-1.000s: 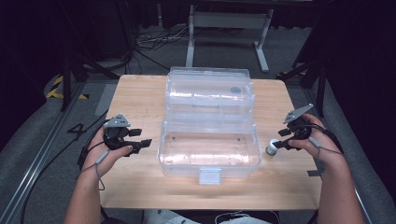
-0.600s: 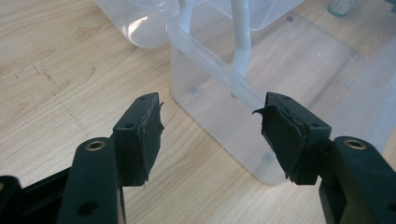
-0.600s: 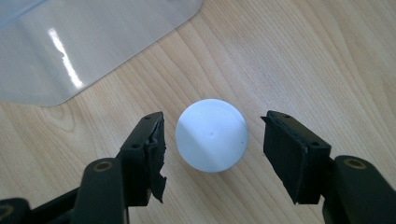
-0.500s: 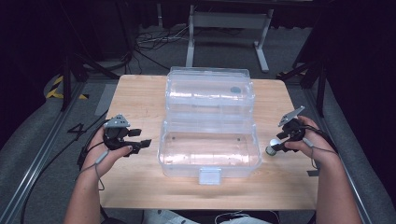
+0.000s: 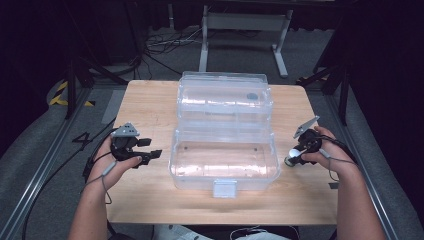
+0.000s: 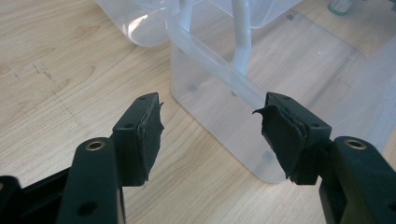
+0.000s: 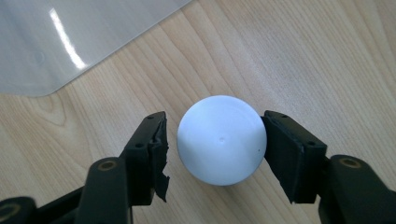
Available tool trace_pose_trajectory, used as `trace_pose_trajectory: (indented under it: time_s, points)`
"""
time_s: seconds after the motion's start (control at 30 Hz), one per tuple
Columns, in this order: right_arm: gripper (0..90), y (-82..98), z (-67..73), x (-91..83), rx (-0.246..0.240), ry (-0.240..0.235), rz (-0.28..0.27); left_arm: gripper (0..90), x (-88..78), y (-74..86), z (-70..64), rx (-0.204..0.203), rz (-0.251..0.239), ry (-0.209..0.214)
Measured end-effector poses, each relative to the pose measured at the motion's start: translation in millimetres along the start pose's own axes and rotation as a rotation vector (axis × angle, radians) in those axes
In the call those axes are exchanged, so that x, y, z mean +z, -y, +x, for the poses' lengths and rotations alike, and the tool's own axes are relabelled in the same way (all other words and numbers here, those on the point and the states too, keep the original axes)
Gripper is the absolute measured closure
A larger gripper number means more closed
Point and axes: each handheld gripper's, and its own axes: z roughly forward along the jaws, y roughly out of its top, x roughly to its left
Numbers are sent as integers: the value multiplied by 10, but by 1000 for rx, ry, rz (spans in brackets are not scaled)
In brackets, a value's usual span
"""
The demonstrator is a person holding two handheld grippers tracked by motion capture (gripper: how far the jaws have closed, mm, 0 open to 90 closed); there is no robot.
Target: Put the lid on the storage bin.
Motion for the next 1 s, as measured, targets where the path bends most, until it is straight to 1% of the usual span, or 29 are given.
trace_pose_trajectory:
  time_s: [0.07, 0.17, 0.2, 0.33, 0.47, 0.63, 0.77, 0.87, 1.0]
  points:
    - [434, 1, -3, 2, -1, -3, 4, 385, 0, 0, -3, -2, 0, 1]
    - [496, 2, -11, 7, -16, 1, 13, 384, 0, 0, -2, -1, 0, 0]
    - [500, 2, -13, 6, -7, 3, 11, 384, 1, 1, -2, -1, 0, 0]
    - [503, 10, -23, 6, 13, 1, -1, 384, 4, 1, -2, -2, 1, 0]
    - [504, 11, -35, -10, 5, 12, 1, 384, 4, 2, -1, 0, 1, 0]
    - [504, 20, -36, -63, -8, 5, -11, 384, 4, 5, 6, -2, 2, 0]
    - [504, 19, -18, -132, -16, -1, -22, 384, 4, 6, 5, -4, 1, 1]
    - [504, 19, -3, -197, -23, -6, -34, 384, -4, 4, 7, 3, 0, -2]
    - [504, 25, 15, -258, -37, 3, -41, 384, -4, 9, 4, -3, 0, -2]
